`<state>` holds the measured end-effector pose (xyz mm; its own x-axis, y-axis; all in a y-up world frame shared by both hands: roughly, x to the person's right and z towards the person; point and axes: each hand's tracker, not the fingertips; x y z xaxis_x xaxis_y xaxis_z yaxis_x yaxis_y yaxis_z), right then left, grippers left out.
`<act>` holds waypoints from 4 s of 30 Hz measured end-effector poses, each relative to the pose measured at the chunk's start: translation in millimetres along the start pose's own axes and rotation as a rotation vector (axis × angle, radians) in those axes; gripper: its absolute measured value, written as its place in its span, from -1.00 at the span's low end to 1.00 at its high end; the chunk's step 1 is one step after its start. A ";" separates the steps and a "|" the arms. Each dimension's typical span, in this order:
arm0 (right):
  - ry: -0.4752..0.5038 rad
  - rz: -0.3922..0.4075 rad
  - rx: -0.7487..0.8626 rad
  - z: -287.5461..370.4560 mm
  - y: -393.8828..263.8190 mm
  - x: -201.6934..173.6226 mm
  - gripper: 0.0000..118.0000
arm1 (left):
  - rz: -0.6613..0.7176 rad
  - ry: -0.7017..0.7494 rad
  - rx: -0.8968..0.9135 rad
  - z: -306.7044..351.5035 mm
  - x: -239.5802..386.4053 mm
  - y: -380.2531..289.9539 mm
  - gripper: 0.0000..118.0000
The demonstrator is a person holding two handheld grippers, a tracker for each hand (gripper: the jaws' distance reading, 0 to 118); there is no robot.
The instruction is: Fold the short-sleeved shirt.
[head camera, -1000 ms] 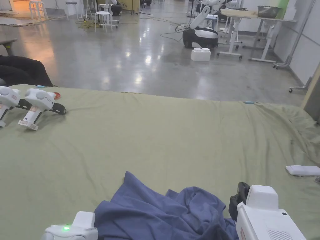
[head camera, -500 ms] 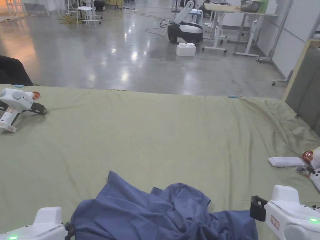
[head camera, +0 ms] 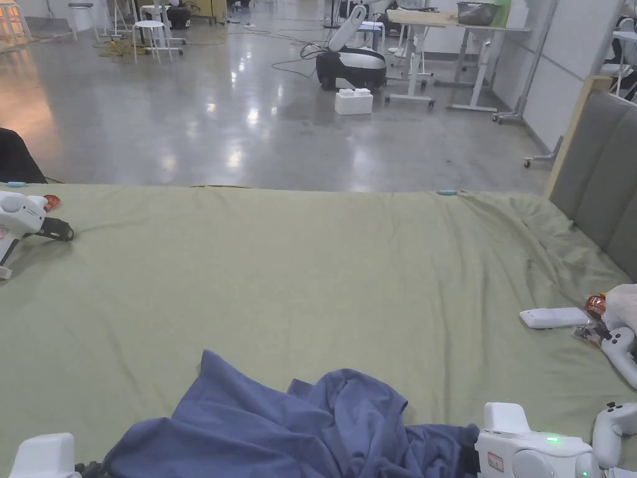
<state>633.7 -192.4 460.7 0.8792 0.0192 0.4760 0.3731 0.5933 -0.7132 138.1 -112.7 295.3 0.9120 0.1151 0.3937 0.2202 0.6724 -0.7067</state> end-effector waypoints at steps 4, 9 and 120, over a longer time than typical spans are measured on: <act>-0.030 0.009 0.110 42.9 14.3 3.2 -1.00 | 0.013 -0.022 0.092 15.8 -4.9 16.6 -0.99; -0.042 0.005 0.233 97.5 43.2 15.0 -1.00 | -0.018 -0.044 0.214 48.4 -4.2 55.0 -0.99; -0.058 0.052 0.315 140.3 -40.3 -76.6 0.55 | -0.017 0.052 0.165 37.7 -18.4 1.3 0.18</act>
<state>509.9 -104.9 525.2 0.8729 0.0971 0.4782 0.2097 0.8103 -0.5472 108.6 -86.4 309.4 0.9265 0.0677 0.3702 0.1794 0.7853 -0.5926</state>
